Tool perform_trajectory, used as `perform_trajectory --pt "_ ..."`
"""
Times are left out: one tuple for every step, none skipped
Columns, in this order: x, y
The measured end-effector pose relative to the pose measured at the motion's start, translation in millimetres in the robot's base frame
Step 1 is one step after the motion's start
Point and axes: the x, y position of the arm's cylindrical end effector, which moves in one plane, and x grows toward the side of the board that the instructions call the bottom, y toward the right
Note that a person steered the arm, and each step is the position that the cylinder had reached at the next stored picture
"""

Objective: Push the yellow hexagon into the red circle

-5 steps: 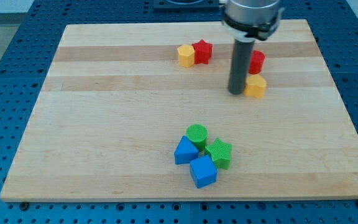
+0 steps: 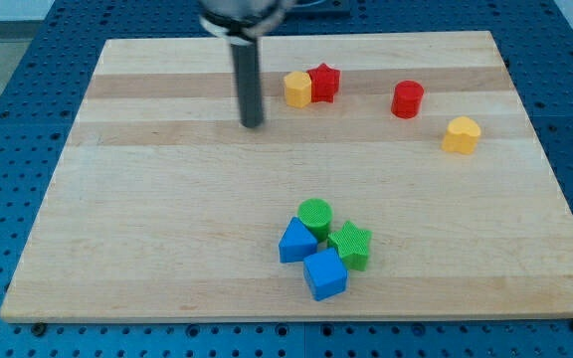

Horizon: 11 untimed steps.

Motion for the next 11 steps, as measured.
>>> perform_trajectory --pt "-35.9 -5.7" --pt "-43.5 19.9" --pt "-37.5 61.5" --pt "-21.9 99.7" --pt "-6.8 133.3" --pt "10.1 166.7" --pt "24.7 194.9" --pt "23.6 148.0" --pt "-19.1 104.7" --pt "-60.0 103.6" --pt "-75.4 112.4"
